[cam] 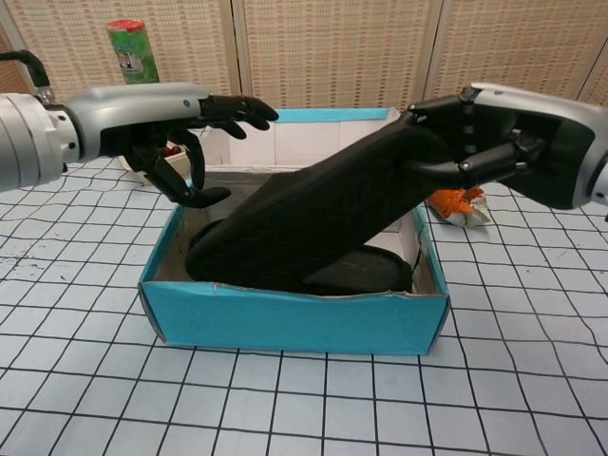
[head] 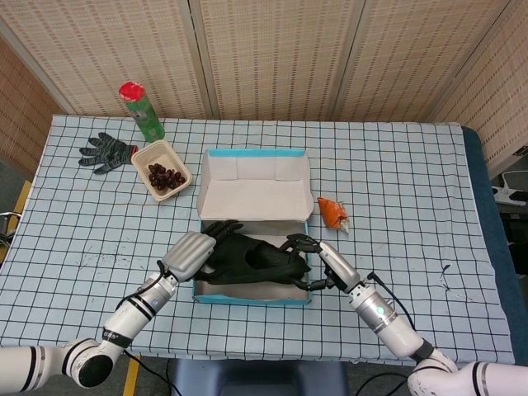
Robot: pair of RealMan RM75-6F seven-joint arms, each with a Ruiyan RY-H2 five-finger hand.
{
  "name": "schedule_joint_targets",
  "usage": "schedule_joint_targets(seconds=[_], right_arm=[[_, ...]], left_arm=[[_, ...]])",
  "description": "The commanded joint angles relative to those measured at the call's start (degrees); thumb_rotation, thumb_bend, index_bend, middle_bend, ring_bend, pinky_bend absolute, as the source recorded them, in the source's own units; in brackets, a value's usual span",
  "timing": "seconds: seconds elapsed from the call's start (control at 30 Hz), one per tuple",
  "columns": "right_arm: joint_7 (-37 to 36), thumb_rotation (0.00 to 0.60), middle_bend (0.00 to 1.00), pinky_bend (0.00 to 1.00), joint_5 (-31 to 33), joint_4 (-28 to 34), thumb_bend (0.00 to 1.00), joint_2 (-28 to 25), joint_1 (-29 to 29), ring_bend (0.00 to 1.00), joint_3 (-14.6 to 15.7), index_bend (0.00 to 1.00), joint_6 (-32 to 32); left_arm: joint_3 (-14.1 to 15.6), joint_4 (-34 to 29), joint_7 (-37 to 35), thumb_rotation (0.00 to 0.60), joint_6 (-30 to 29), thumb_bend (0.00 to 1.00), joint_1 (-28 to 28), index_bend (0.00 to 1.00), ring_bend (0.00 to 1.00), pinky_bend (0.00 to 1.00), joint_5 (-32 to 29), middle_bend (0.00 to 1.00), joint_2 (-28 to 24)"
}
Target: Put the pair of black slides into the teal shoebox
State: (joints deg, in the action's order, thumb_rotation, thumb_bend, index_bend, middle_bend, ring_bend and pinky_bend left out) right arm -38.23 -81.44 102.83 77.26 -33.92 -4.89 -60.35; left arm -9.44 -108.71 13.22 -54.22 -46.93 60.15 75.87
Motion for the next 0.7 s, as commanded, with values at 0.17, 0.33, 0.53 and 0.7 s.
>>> schedule_joint_targets(seconds=[0.17,0.33,0.53,0.7], right_arm=[[4.0,0.600,0.29,0.21,2.0,-1.9,0.44,-0.8,1.4,0.12,1.6,0.96,1.9],[4.6,0.600,0.29,0.21,2.1,-2.0,0.45,-0.1,1.2,0.12,1.9,0.96,3.7],[11.1,0.600,0.29,0.21,3.9,-1.3,0.47,1.4,1.2,0.12,1.5,0.94,4.1],[12.4,0.600,0.20,0.16,2.0,0.2,0.49,-1.0,0.8,0.04,2.6,0.44,5.9]], left_arm=[[0.3,0.8,0.4,0.600,0.4,0.43,-0.3,0.00,0.08,0.44,-0.5,0.04,0.5],[0.1,1.5,0.2,0.600,0.9,0.43,-0.6,0.00,0.08,0.44,-1.1,0.04,1.0],[0.5,1.5,0.1,0.600,1.4,0.43,-0.7,0.00,0.08,0.44,-1.1,0.04,1.1],[0.9,1.5,-0.1,0.600,1.6,0.43,-0.6,0.00,0.08,0.44,-0.6,0.04,0.9]])
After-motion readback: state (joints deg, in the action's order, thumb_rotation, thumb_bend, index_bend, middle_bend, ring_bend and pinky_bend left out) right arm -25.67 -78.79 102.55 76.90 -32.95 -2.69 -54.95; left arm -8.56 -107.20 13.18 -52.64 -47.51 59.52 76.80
